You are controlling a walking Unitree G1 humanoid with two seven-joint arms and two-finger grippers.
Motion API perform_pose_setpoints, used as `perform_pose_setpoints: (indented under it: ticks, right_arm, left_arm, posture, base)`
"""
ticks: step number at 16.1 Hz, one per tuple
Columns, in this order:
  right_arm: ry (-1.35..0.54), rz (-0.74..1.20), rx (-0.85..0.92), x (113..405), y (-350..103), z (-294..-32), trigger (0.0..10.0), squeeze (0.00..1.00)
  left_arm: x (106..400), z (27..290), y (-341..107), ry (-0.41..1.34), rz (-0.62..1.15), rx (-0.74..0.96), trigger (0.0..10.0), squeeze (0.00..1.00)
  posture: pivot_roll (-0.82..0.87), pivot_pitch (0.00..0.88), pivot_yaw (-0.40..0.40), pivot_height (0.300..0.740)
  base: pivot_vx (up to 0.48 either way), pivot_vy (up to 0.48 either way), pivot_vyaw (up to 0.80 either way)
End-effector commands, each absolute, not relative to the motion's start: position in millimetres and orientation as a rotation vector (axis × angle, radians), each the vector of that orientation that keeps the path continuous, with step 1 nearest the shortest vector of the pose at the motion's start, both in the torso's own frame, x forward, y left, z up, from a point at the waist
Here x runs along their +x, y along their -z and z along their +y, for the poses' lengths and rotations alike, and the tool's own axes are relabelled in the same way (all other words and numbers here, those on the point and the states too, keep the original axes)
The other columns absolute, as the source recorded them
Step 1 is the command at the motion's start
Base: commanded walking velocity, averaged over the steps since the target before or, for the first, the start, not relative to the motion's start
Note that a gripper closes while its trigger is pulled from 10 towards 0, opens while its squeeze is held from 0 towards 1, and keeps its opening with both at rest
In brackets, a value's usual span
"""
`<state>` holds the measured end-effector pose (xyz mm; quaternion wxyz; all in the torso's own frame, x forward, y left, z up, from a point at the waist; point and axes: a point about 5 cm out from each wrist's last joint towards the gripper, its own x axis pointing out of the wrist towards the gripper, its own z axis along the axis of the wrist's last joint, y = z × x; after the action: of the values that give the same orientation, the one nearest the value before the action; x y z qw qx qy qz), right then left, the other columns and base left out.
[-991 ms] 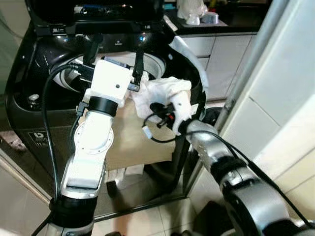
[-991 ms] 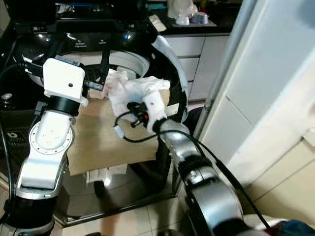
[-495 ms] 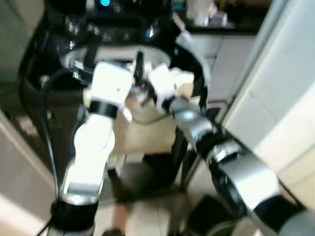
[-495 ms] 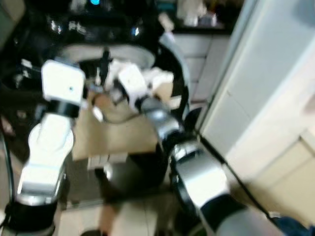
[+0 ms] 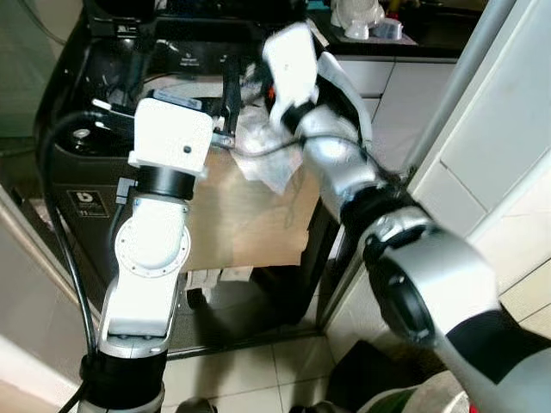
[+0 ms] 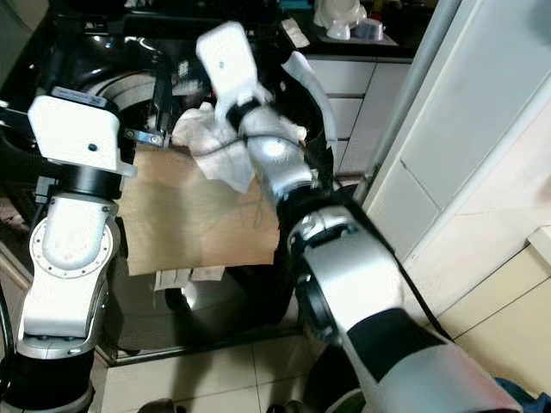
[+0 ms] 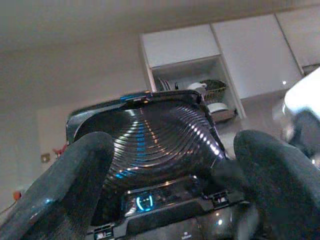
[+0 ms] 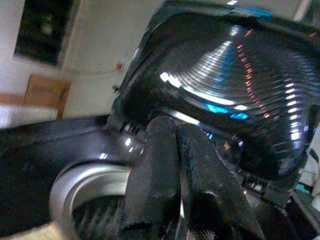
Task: Clothes washing
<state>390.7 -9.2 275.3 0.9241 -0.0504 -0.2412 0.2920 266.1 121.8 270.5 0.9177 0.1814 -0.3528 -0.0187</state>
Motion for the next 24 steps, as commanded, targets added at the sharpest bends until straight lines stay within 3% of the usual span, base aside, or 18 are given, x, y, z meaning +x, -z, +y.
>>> perform_pose_setpoints:
  ticks: [1, 5, 7, 9, 13, 14, 15, 20, 24]
  right_arm:
    - [-0.579, -0.608, -0.028, 389, -301, -16, 10.0, 0.0]
    - [-0.589, -0.367, 0.021, 388, -224, -31, 10.0, 0.0]
    - [-0.606, -0.217, 0.237, 383, -186, -41, 10.0, 0.0]
    - [-0.645, -0.228, 0.268, 374, -172, -46, 10.0, 0.0]
    - [-0.595, -0.246, 0.205, 367, -157, -60, 10.0, 0.0]
    - [-0.603, -0.217, 0.221, 365, -152, -57, 10.0, 0.0]
    - [-0.643, -0.18, 0.263, 362, -148, -48, 10.0, 0.0]
    - [-0.733, -0.165, 0.25, 340, -133, -48, 10.0, 0.0]
    - [-0.752, -0.057, 0.038, 326, -109, -61, 10.0, 0.0]
  left_arm:
    - [276, 120, -249, 0.068, -0.601, 0.398, 10.0, 0.0]
    - [275, 122, -247, 0.071, -0.59, 0.404, 10.0, 0.0]
    - [275, 124, -249, 0.068, -0.594, 0.415, 10.0, 0.0]
    - [274, 127, -249, 0.057, -0.593, 0.421, 10.0, 0.0]
    - [264, 175, -216, 0.005, -0.417, 0.498, 10.0, 0.0]
    - [247, 207, -191, -0.04, -0.281, 0.553, 10.0, 0.0]
    - [232, 219, -174, -0.044, -0.194, 0.579, 10.0, 0.0]
    - [205, 202, -155, 0.067, -0.117, 0.52, 10.0, 0.0]
    - [206, 194, -157, 0.095, -0.127, 0.503, 10.0, 0.0]
  posture:
    - [0.07, 0.0, -0.075, 0.74]
    - [0.08, 0.0, -0.064, 0.74]
    - [0.09, 0.0, -0.067, 0.74]
    - [0.09, 0.0, -0.07, 0.74]
    - [0.09, 0.0, -0.038, 0.74]
    - [0.12, 0.0, -0.034, 0.74]
    - [0.15, 0.0, -0.042, 0.74]
    - [0.2, 0.0, -0.077, 0.74]
    - [0.2, 0.0, -0.078, 0.74]
  base:
    - [0.0, 0.0, 0.0]
    - [0.0, 0.0, 0.0]
    - [0.0, 0.0, 0.0]
    - [0.0, 0.0, 0.0]
    - [0.0, 0.0, 0.0]
    - [0.0, 0.0, 0.0]
    - [0.0, 0.0, 0.0]
    - [0.0, 0.0, 0.0]
    - [0.0, 0.0, 0.0]
